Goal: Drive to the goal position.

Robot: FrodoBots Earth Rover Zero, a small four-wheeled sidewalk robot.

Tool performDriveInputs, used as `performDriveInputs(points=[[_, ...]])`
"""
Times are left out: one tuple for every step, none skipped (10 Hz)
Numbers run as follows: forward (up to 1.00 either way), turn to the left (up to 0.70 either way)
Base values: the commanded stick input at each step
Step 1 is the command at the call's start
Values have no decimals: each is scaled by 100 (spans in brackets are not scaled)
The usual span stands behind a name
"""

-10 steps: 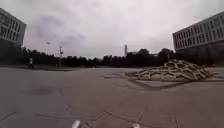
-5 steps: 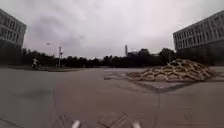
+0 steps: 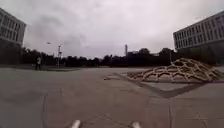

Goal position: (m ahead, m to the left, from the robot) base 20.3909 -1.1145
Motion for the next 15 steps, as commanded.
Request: performDriveInputs(points=[[70,0],[70,0],[70,0],[70,0],[70,0],[70,0],[70,0],[70,0],[70,0],[70,0],[70,0],[70,0],[70,0],[70,0],[70,0]])
